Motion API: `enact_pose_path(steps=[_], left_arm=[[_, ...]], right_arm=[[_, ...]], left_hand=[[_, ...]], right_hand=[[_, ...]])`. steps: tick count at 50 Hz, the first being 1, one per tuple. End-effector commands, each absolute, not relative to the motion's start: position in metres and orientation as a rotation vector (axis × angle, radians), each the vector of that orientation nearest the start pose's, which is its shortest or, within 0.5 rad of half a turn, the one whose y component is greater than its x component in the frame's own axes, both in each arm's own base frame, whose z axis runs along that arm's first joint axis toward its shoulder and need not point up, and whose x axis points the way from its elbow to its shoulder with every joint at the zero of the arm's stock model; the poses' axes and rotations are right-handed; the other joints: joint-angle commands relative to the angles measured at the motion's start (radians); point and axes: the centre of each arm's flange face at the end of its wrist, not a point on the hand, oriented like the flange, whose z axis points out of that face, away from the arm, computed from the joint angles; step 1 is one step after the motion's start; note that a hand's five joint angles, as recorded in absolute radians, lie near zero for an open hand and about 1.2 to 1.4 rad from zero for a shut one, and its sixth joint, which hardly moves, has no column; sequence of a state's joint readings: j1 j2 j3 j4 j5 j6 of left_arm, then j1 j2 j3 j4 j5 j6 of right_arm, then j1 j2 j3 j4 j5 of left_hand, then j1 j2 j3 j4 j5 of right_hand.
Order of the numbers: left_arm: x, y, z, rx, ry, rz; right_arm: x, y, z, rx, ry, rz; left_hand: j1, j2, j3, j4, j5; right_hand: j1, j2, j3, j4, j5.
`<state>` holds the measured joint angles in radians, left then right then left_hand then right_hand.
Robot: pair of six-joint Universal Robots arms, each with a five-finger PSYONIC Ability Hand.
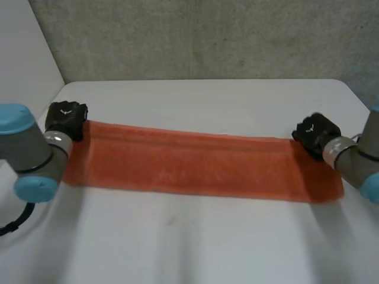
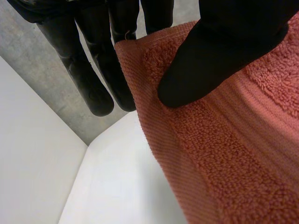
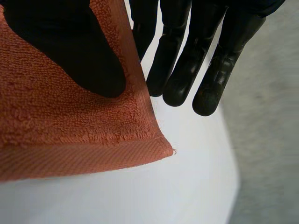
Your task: Fold the laundry
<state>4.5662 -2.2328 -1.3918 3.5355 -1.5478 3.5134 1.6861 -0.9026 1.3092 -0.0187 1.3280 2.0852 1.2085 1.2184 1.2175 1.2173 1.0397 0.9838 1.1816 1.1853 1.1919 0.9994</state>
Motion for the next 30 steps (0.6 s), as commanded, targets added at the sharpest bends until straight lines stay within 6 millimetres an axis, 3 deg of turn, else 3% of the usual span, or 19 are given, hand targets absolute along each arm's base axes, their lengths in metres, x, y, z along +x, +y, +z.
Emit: enact_pose_path(steps=[1,3,4,5,6,7,8,9,10,11,16,18,21,23,24,26,30], left_arm=[[-0.199,-0.426,0.125,0.582,2.114,-2.045],[-0.201,-0.428,0.123,0.584,2.101,-2.061],[-0.204,-0.429,0.123,0.587,2.081,-2.086],[-0.204,-0.429,0.123,0.587,2.08,-2.086],[-0.209,-0.429,0.123,0.596,2.061,-2.113],[-0.212,-0.429,0.123,0.599,2.041,-2.134],[-0.212,-0.429,0.123,0.599,2.041,-2.134],[-0.215,-0.43,0.124,0.597,2.021,-2.154],[-0.215,-0.43,0.124,0.597,2.021,-2.155],[-0.216,-0.43,0.124,0.598,2.013,-2.164],[-0.222,-0.426,0.131,0.605,1.998,-2.189],[-0.225,-0.421,0.144,0.606,1.98,-2.212],[-0.225,-0.418,0.15,0.603,1.976,-2.221],[-0.223,-0.409,0.164,0.599,1.958,-2.239],[-0.223,-0.409,0.164,0.599,1.958,-2.239],[-0.221,-0.399,0.18,0.584,1.954,-2.255],[-0.22,-0.382,0.191,0.582,1.965,-2.26]], right_arm=[[0.214,-0.411,0.132,-1.788,2.081,-2.271],[0.216,-0.414,0.128,-1.781,2.07,-2.299],[0.217,-0.418,0.127,-1.776,2.053,-2.331],[0.217,-0.418,0.127,-1.776,2.053,-2.332],[0.219,-0.421,0.125,-1.772,2.043,-2.347],[0.221,-0.422,0.122,-1.77,2.029,-2.349],[0.221,-0.422,0.122,-1.77,2.029,-2.349],[0.222,-0.424,0.122,-1.763,2.022,-2.365],[0.222,-0.427,0.125,-1.748,2.019,-2.385],[0.222,-0.427,0.125,-1.748,2.019,-2.385],[0.22,-0.429,0.14,-1.626,2.069,-2.429],[0.215,-0.424,0.164,-1.455,2.091,-2.468],[0.211,-0.421,0.178,-1.359,2.1,-2.477],[0.209,-0.405,0.201,-1.183,2.085,-2.469],[0.209,-0.405,0.202,-1.182,2.085,-2.469],[0.206,-0.384,0.22,-1.047,2.08,-2.424],[0.199,-0.364,0.227,-0.972,2.146,-2.323]], left_hand=[[0.188,0.178,0.179,0.179,0.182],[0.188,0.178,0.179,0.179,0.182],[0.017,0.007,0.008,0.008,0.011],[0.015,0.005,0.006,0.006,0.009],[-0.398,-0.408,-0.407,-0.407,-0.404],[-0.568,-0.577,-0.577,-0.576,-0.573],[-0.569,-0.579,-0.578,-0.578,-0.575],[-0.671,-0.681,-0.68,-0.68,-0.677],[-0.672,-0.682,-0.681,-0.681,-0.678],[-0.998,-1.007,-1.007,-1.006,-1.003],[-1.034,-1.044,-1.043,-1.043,-1.04],[-1.034,-1.044,-1.043,-1.043,-1.04],[-1.034,-1.044,-1.043,-1.043,-1.04],[-1.034,-1.044,-1.043,-1.043,-1.04],[-1.034,-1.044,-1.043,-1.043,-1.04],[-1.034,-1.044,-1.043,-1.043,-1.04],[-1.034,-1.044,-1.043,-1.043,-1.04]], right_hand=[[0.412,0.215,0.211,0.204,0.222],[0.412,0.215,0.211,0.204,0.222],[0.207,0.009,0.006,-0.001,0.017],[0.205,0.007,0.004,-0.003,0.015],[-0.19,-0.388,-0.392,-0.398,-0.38],[-0.525,-0.723,-0.727,-0.734,-0.716],[-0.529,-0.727,-0.73,-0.737,-0.719],[-0.809,-1.007,-1.011,-1.017,-0.999],[-0.809,-1.007,-1.011,-1.017,-0.999],[-0.809,-1.007,-1.011,-1.017,-0.999],[-0.809,-1.007,-1.011,-1.017,-0.999],[-0.809,-1.007,-1.011,-1.017,-0.999],[-0.809,-1.007,-1.011,-1.017,-0.999],[-0.809,-1.007,-1.011,-1.017,-0.999],[-0.809,-1.007,-1.011,-1.017,-0.999],[-0.809,-1.007,-1.011,-1.017,-0.999],[-0.809,-1.007,-1.011,-1.017,-0.999]])
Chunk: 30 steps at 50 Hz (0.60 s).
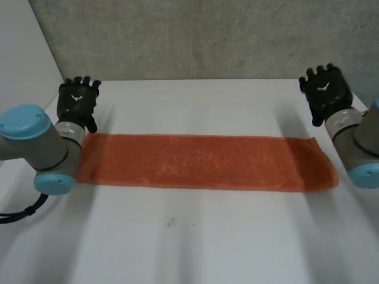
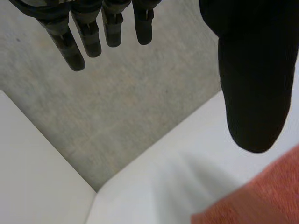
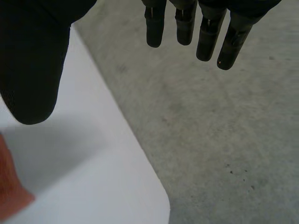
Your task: Fold the laundry
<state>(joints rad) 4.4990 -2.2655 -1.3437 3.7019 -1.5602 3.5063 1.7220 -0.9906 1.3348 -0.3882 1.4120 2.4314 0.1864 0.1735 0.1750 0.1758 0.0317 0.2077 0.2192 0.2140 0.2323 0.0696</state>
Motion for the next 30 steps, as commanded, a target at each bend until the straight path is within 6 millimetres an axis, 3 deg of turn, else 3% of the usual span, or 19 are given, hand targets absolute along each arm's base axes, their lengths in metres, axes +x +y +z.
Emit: enact_pose_path(steps=[1,5,7,12,19,23,30], left_arm=[[-0.218,-0.372,0.197,0.572,1.975,-2.269],[-0.215,-0.351,0.205,0.542,2.014,-2.293],[-0.214,-0.342,0.205,0.521,2.048,-2.299],[-0.213,-0.309,0.208,0.393,2.197,-2.369],[-0.211,-0.294,0.208,0.268,2.31,-2.41],[-0.209,-0.294,0.208,0.257,2.315,-2.41],[-0.207,-0.296,0.206,0.251,2.319,-2.399]], right_arm=[[0.193,-0.355,0.225,-0.95,2.21,-2.243],[0.177,-0.34,0.22,-0.917,2.345,-2.066],[0.161,-0.326,0.212,-0.882,2.468,-1.871],[0.148,-0.31,0.192,-0.85,2.551,-1.643],[0.135,-0.311,0.176,-0.824,2.535,-1.631],[0.128,-0.318,0.158,-0.813,2.515,-1.653],[0.127,-0.323,0.137,-0.86,2.501,-1.669]], left_hand=[[-0.012,0.001,0.0,-0.001,-0.032],[-0.012,0.001,0.0,-0.001,-0.032],[-0.012,0.001,0.0,-0.001,-0.032],[-0.012,0.001,0.0,-0.001,-0.032],[-0.012,0.001,0.0,-0.001,-0.032],[-0.012,0.001,0.0,-0.001,-0.032],[-0.012,0.001,0.0,-0.001,-0.032]], right_hand=[[-0.033,-0.045,-0.039,-0.058,-0.07],[-0.033,-0.045,-0.039,-0.058,-0.07],[-0.033,-0.045,-0.039,-0.058,-0.07],[-0.033,-0.045,-0.039,-0.058,-0.07],[0.044,0.033,0.038,0.02,0.008],[0.308,0.296,0.302,0.283,0.272],[0.391,0.38,0.385,0.366,0.355]])
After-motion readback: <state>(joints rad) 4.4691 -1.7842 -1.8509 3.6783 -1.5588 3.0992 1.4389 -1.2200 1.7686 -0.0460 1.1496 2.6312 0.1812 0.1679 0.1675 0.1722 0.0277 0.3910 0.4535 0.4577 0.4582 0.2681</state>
